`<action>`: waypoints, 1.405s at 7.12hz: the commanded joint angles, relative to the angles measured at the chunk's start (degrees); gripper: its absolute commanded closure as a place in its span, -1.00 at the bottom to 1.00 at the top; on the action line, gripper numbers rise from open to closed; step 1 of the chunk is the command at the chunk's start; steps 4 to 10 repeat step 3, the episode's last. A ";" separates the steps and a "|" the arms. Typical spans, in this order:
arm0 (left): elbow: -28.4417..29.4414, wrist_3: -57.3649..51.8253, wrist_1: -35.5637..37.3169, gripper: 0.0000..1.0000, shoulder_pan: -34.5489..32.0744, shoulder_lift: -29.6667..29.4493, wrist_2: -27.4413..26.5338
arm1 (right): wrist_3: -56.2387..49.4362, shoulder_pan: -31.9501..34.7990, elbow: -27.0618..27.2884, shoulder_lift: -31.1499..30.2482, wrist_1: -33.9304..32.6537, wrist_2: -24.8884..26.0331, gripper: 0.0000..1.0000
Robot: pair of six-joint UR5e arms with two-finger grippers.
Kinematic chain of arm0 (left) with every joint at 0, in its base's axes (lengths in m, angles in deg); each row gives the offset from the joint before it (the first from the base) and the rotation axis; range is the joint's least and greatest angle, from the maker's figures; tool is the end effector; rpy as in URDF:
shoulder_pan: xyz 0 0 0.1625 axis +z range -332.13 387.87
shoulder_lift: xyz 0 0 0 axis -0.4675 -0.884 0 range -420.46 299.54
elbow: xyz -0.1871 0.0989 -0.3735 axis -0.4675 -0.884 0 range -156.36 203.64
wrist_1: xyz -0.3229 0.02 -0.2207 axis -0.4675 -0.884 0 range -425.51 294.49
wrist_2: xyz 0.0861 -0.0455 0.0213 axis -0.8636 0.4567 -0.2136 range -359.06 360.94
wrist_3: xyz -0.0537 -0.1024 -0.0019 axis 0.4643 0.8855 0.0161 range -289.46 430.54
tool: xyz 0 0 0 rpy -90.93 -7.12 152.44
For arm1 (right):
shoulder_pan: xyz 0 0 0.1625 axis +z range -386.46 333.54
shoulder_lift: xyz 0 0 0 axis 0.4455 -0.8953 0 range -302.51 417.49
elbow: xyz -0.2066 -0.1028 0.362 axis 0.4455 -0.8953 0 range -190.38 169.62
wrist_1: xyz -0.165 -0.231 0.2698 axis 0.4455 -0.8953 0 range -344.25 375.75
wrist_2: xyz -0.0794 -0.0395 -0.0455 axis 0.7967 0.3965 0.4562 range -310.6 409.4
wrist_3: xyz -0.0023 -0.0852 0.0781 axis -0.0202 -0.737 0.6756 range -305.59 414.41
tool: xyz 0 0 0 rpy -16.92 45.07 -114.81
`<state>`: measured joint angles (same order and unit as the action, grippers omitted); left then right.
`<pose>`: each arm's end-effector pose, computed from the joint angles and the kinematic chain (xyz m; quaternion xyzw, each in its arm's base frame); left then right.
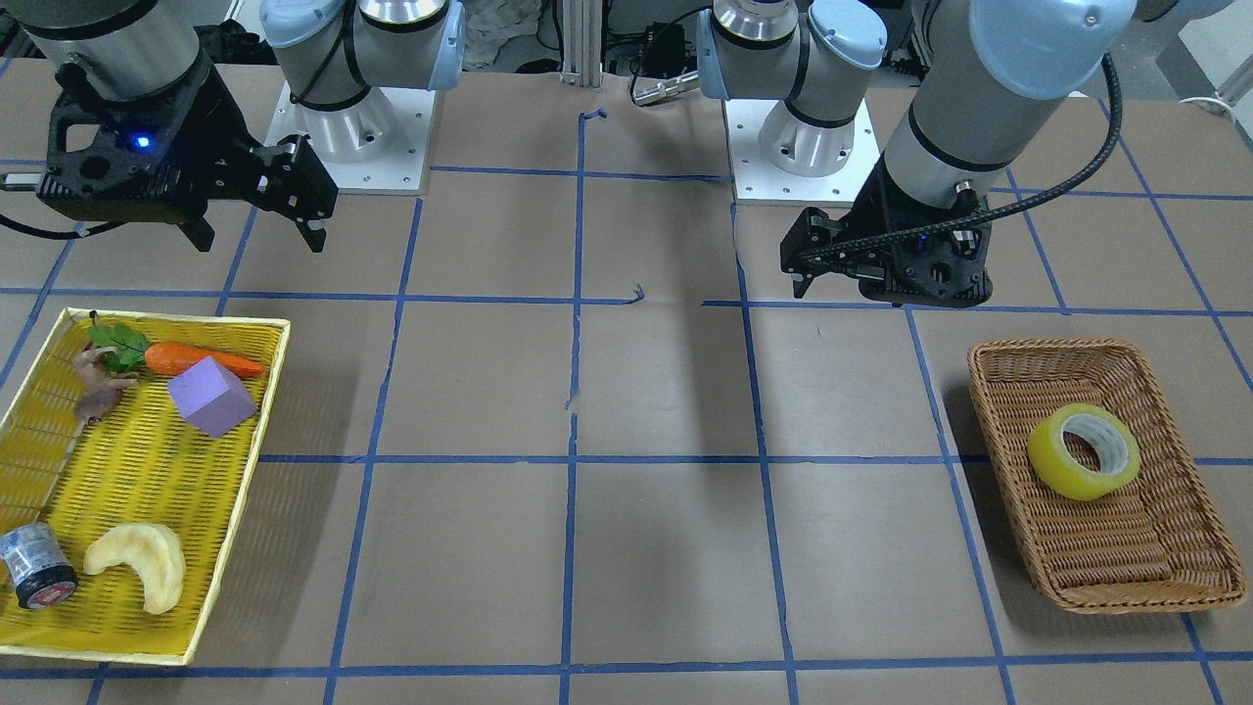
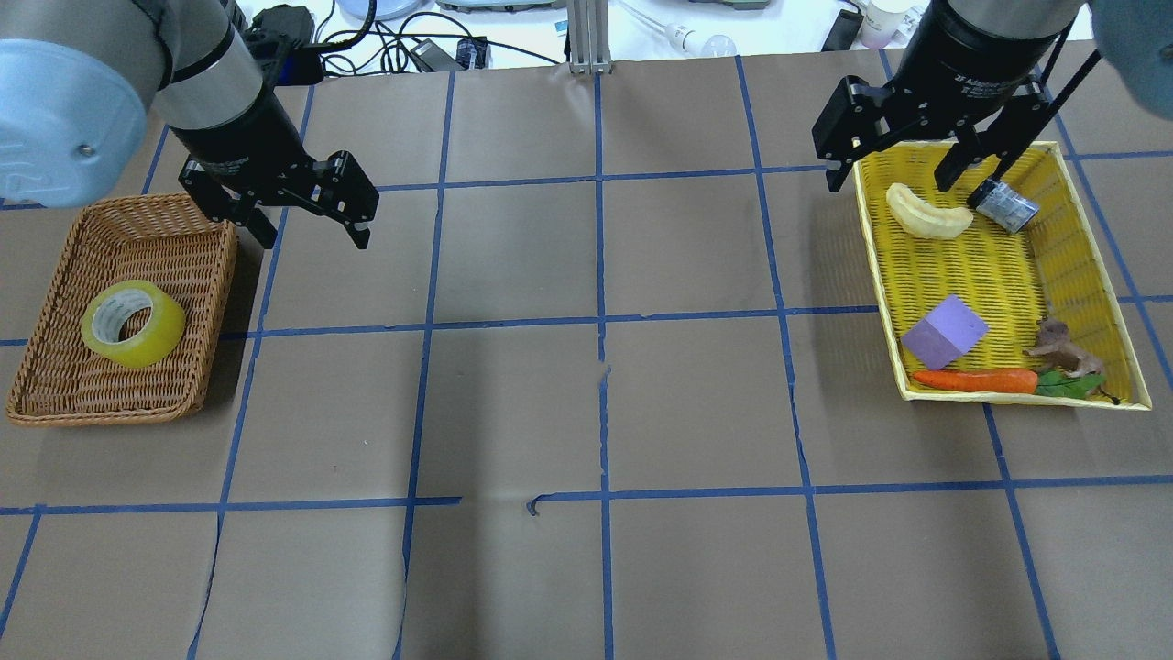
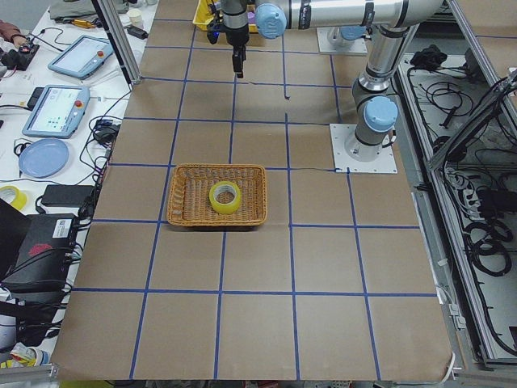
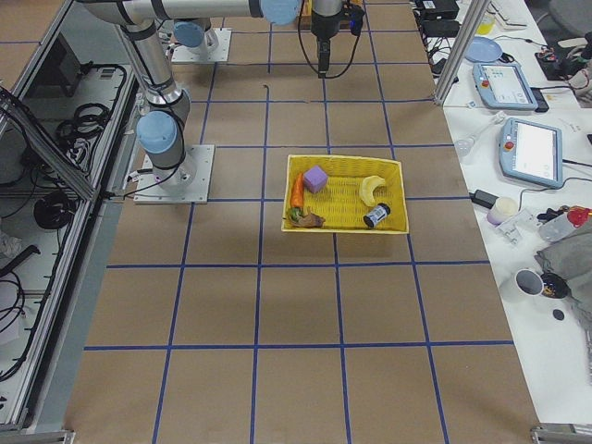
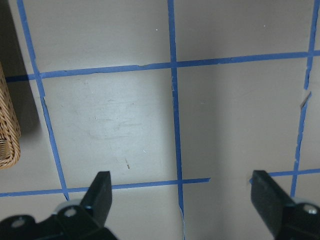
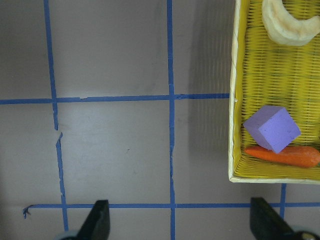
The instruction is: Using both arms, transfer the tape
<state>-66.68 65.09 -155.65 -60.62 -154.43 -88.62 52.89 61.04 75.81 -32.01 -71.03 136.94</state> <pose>-0.1213 -0.4907 0.4402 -0.0343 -0.9987 -0.0383 0.0062 0.1175 -0.4769 0.4977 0.0085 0.9997 -0.0015 0.0215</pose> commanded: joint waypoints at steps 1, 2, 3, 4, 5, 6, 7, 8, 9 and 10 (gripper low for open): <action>-0.21 -0.26 -0.04 -1.00 -0.01 0.02 0.09 | -0.05 0.05 0.03 0.02 0.03 0.00 -1.00; -0.21 -0.09 -0.04 -1.00 -0.10 -0.07 0.09 | 0.03 -0.04 0.03 0.02 0.03 -0.09 -1.00; -0.30 -0.26 0.05 -1.00 -0.10 -0.07 0.09 | -0.05 0.05 -0.05 -0.06 0.03 -0.09 -1.00; -0.30 -0.26 0.05 -1.00 -0.10 -0.07 0.09 | -0.05 0.05 -0.05 -0.06 0.03 -0.09 -1.00; -0.30 -0.26 0.05 -1.00 -0.10 -0.07 0.09 | -0.05 0.05 -0.05 -0.06 0.03 -0.09 -1.00; -0.30 -0.26 0.05 -1.00 -0.10 -0.07 0.09 | -0.05 0.05 -0.05 -0.06 0.03 -0.09 -1.00; -0.30 -0.26 0.05 -1.00 -0.10 -0.07 0.09 | -0.05 0.05 -0.05 -0.06 0.03 -0.09 -1.00; -0.30 -0.26 0.05 -1.00 -0.10 -0.07 0.09 | -0.05 0.05 -0.05 -0.06 0.03 -0.09 -1.00; -0.30 -0.26 0.05 -1.00 -0.10 -0.07 0.09 | -0.05 0.05 -0.05 -0.06 0.03 -0.09 -1.00; -0.30 -0.26 0.05 -1.00 -0.10 -0.07 0.09 | -0.05 0.05 -0.05 -0.06 0.03 -0.09 -1.00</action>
